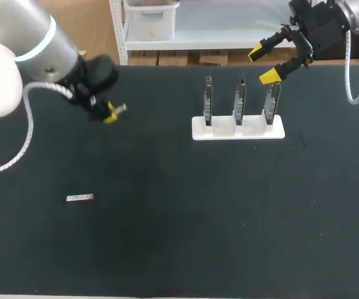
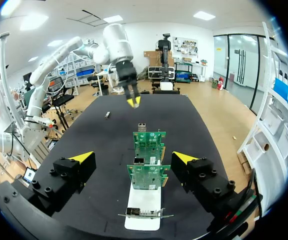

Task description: Pick up the optical module with the left hand, and insert it into the network port with the right hand.

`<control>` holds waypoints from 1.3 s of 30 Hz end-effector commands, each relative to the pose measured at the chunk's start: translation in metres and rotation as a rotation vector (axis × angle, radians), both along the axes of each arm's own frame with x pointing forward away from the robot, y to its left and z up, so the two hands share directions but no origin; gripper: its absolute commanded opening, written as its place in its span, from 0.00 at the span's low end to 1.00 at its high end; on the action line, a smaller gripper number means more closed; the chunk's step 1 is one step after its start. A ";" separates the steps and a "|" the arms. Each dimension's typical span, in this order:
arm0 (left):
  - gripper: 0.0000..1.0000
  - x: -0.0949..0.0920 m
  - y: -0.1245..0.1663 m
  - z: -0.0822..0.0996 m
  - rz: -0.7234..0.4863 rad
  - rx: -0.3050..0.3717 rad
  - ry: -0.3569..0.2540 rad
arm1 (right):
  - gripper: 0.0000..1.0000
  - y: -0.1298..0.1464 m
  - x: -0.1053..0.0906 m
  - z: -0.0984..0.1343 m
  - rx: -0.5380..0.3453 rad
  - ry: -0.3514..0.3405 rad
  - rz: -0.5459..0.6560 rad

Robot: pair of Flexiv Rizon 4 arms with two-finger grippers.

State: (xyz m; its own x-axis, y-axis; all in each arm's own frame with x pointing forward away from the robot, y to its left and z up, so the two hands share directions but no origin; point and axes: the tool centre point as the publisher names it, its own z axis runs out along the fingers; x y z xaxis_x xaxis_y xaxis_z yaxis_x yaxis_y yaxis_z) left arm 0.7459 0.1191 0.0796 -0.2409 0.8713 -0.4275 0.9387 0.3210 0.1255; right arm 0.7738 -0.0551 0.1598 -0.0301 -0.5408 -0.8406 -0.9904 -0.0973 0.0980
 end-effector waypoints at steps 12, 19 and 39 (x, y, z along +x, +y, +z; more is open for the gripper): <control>0.00 0.082 -0.086 0.092 -0.010 -0.564 -0.180 | 1.00 0.000 0.001 0.000 0.001 0.001 0.002; 0.00 0.089 -0.128 0.127 -0.082 -0.729 -0.207 | 1.00 0.000 0.001 0.000 0.001 0.001 0.002; 0.00 0.064 -0.249 0.137 -0.420 -0.964 -0.118 | 1.00 0.000 0.001 0.000 0.001 0.001 0.002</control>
